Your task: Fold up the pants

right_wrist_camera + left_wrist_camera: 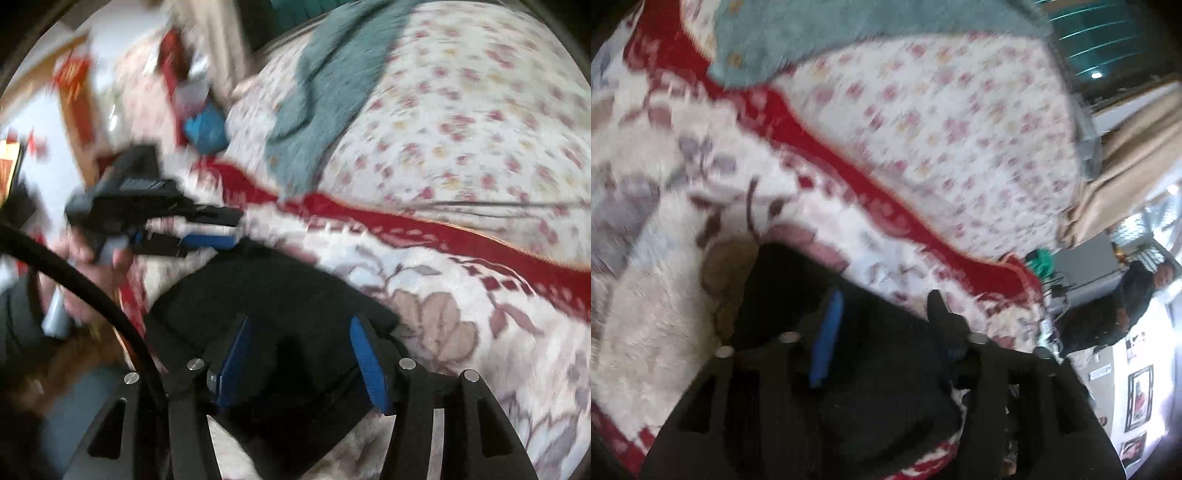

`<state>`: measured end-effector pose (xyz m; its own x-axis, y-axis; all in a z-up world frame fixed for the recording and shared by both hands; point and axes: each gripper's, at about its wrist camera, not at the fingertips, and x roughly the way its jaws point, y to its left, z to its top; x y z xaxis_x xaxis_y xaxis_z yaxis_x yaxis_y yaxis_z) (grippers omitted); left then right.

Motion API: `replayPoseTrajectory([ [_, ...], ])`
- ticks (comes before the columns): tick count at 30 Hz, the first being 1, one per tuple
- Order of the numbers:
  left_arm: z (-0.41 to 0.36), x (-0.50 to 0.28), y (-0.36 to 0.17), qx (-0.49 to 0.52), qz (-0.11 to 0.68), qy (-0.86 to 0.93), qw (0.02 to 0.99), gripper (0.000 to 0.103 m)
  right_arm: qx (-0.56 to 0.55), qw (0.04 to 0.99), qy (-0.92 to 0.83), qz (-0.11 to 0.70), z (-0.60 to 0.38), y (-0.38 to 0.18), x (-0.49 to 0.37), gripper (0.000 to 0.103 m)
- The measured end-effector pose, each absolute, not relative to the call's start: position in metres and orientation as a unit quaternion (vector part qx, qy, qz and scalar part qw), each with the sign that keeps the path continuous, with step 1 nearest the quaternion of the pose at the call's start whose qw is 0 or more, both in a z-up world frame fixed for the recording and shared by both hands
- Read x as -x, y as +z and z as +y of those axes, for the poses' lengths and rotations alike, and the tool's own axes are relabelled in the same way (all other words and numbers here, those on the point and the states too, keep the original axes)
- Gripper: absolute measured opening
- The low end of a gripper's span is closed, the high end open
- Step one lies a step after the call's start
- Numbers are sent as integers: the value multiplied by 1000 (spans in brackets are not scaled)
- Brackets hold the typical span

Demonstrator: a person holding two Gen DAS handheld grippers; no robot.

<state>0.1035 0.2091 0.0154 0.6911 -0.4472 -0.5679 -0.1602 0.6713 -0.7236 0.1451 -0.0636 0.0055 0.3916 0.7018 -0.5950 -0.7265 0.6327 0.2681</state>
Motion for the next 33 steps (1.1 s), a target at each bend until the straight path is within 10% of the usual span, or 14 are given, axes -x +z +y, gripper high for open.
replayPoseTrajectory([
  [8, 240, -64, 47, 301, 357, -61, 882, 79, -116, 839, 355, 396, -117, 2, -162, 62],
  [18, 272, -62, -31, 386, 429, -102, 810, 79, -334, 746, 383, 430, -148, -20, -160, 70],
  [33, 239, -81, -54, 410, 441, -162, 782, 85, -310, 715, 370, 506, -123, -52, -170, 71],
])
